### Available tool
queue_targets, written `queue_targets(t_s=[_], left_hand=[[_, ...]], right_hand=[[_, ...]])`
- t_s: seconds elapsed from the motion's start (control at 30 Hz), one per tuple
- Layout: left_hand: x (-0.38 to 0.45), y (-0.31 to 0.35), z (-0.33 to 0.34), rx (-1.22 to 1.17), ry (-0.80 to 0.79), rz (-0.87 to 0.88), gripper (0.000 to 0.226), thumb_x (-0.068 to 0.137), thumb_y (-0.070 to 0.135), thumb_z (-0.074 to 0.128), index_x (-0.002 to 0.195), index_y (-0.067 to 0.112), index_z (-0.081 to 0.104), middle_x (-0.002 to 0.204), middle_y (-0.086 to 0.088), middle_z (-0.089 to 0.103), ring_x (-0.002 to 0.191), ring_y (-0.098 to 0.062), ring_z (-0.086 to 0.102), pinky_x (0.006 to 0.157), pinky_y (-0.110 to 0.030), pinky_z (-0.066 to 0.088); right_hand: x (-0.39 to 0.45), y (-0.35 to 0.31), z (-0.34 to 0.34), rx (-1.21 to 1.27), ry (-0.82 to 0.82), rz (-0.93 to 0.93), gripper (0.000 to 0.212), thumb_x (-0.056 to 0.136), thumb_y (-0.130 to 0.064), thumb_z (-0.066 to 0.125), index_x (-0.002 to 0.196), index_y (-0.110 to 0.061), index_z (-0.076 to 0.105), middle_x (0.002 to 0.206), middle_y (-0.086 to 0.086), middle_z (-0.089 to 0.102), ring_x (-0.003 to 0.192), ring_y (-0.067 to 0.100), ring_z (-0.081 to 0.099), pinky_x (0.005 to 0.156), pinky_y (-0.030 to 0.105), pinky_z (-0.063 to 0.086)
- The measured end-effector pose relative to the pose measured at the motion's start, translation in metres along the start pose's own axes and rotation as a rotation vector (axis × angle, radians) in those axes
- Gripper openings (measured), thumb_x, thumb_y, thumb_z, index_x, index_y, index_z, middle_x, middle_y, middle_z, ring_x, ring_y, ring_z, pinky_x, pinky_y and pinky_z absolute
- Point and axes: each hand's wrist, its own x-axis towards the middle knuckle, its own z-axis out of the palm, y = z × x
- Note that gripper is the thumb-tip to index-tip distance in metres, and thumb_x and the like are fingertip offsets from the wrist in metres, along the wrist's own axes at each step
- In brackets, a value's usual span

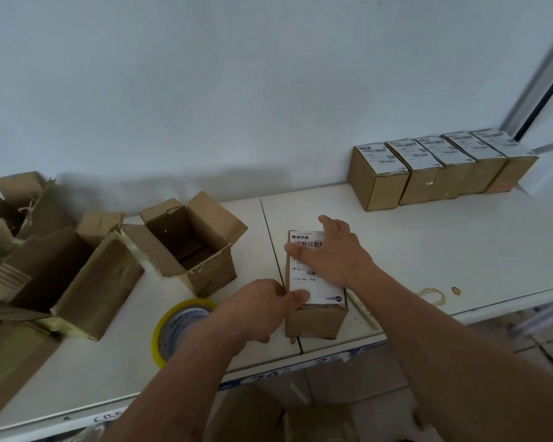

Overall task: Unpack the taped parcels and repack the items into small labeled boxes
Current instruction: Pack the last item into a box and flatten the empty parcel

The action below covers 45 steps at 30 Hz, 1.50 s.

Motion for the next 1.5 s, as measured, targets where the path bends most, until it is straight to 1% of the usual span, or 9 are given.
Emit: queue_targets(t_s=[0.13,0.43,0.57,0.67,0.87,1.03,1.17,1.33,1.5], left_hand=[[-0.001,0.003,0.003,0.028,0.041,0.024,0.030,0.097,0.054,0.049,0.099,0.024,0.054,0.091,0.000,0.063,0.089,-0.018,0.066,0.078,-0.036,0.061],[-0.002,0.002,0.006,-0.017,0.053,0.012,0.031,0.096,0.053,0.050,0.105,0.022,0.051,0.094,0.000,0.060,0.091,-0.017,0.063,0.069,-0.028,0.060],[-0.002,-0.002,0.005,-0.092,0.012,0.005,0.037,0.096,0.052,0.050,0.113,0.020,0.055,0.101,0.001,0.061,0.094,-0.016,0.063,0.074,-0.031,0.061],[-0.003,-0.003,0.005,-0.091,0.008,0.010,0.036,0.098,0.051,0.049,0.114,0.019,0.056,0.103,-0.001,0.063,0.095,-0.016,0.063,0.078,-0.033,0.061],[-0.006,0.000,0.009,-0.086,0.064,0.007,0.029,0.099,0.050,0.047,0.104,0.023,0.053,0.099,0.001,0.061,0.095,-0.016,0.062,0.075,-0.030,0.059],[-0.007,-0.001,0.011,-0.081,0.086,0.021,0.031,0.099,0.050,0.046,0.108,0.021,0.056,0.100,0.001,0.061,0.092,-0.015,0.062,0.068,-0.026,0.057],[-0.011,-0.001,0.010,-0.094,0.086,0.051,0.030,0.100,0.047,0.046,0.106,0.021,0.057,0.099,0.000,0.063,0.093,-0.017,0.064,0.075,-0.030,0.058],[-0.015,-0.001,0.008,-0.101,0.118,0.131,0.026,0.101,0.044,0.046,0.106,0.021,0.057,0.103,0.004,0.064,0.093,-0.014,0.063,0.085,-0.034,0.057],[-0.022,0.005,0.003,-0.120,0.217,0.232,0.039,0.099,0.055,0.039,0.118,0.028,0.060,0.101,0.010,0.065,0.091,-0.009,0.062,0.081,-0.032,0.054]], right_hand=[[-0.005,0.002,0.001,0.066,-0.022,0.030,0.104,0.077,-0.073,0.058,0.154,-0.020,0.014,0.154,0.007,0.025,0.135,0.027,0.038,0.104,0.043,0.038],[-0.025,0.008,-0.001,0.265,0.057,0.151,0.097,0.085,-0.068,0.054,0.154,-0.019,0.005,0.151,0.009,0.030,0.127,0.026,0.048,0.096,0.038,0.047],[-0.043,0.023,0.010,0.418,-0.003,0.223,0.080,0.085,-0.065,0.056,0.145,-0.018,0.030,0.133,0.004,0.053,0.099,0.015,0.064,0.082,0.034,0.058],[-0.046,0.022,0.014,0.472,-0.010,0.194,0.041,0.091,-0.055,0.056,0.117,-0.024,0.053,0.110,-0.006,0.068,0.087,0.008,0.067,0.078,0.030,0.058],[-0.058,0.020,0.009,0.544,-0.088,0.260,0.047,0.089,-0.061,0.053,0.118,-0.024,0.053,0.103,-0.009,0.065,0.086,0.004,0.062,0.067,0.020,0.051],[-0.089,0.030,0.018,0.651,-0.251,0.401,0.047,0.086,-0.069,0.052,0.119,-0.036,0.044,0.116,-0.003,0.056,0.101,0.018,0.055,0.091,0.043,0.052],[-0.099,0.029,0.023,0.703,-0.255,0.336,0.060,0.085,-0.069,0.052,0.138,-0.046,0.034,0.121,-0.010,0.043,0.111,0.016,0.044,0.094,0.043,0.046],[-0.103,0.027,0.022,0.802,-0.222,0.264,0.039,0.091,-0.057,0.054,0.122,-0.051,0.031,0.100,-0.027,0.045,0.099,0.004,0.046,0.099,0.037,0.040],[-0.099,0.023,0.017,0.954,-0.095,0.334,0.056,0.082,-0.063,0.061,0.130,-0.040,0.042,0.114,-0.005,0.055,0.109,0.022,0.057,0.097,0.047,0.050]])
